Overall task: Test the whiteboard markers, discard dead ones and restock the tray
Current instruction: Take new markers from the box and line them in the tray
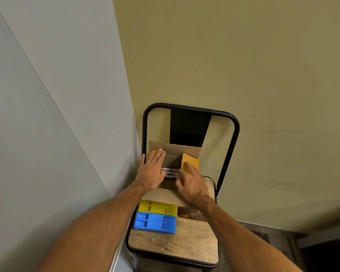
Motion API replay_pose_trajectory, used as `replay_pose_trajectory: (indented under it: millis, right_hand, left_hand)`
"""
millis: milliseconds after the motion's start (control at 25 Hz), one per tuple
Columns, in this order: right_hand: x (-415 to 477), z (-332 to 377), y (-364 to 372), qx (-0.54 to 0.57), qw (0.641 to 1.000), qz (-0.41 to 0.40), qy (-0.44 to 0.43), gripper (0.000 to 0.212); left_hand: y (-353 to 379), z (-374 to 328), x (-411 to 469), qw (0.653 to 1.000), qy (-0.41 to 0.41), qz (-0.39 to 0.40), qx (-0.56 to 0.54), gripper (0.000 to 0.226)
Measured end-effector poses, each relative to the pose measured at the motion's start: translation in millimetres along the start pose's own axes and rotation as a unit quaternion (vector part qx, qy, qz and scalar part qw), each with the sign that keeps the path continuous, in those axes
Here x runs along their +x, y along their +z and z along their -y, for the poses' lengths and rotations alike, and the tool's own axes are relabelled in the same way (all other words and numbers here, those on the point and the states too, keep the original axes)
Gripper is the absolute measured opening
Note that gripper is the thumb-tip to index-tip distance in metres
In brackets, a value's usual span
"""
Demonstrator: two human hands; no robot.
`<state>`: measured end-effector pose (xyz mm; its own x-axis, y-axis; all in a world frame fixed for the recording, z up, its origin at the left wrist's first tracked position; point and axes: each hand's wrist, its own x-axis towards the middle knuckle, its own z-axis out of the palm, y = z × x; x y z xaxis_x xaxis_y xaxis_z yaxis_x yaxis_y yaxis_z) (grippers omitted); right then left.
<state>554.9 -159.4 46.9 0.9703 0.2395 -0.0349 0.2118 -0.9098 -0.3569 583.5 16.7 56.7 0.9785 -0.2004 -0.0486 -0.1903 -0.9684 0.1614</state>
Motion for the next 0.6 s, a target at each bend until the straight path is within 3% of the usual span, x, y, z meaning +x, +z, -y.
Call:
replay_pose_trajectory:
  millis: [240,400,600]
  right_hand:
    - [-7,-19,-15,0.012,0.997,-0.076,0.003,0.044]
    - [-17,-42,-24,0.021,0.989,-0.137,0.055,0.044]
    - [-30,-74,-24,0.008,0.986,-0.085,0.146,0.043]
  left_hand:
    - [-25,10,-4,0.995,-0.015,-0.007,0.103,0.069]
    - [-42,19,-5,0.98,-0.024,-0.003,0.198,0.07]
    - [-50,29,-10,0.939,-0.005,0.006,0.344,0.073]
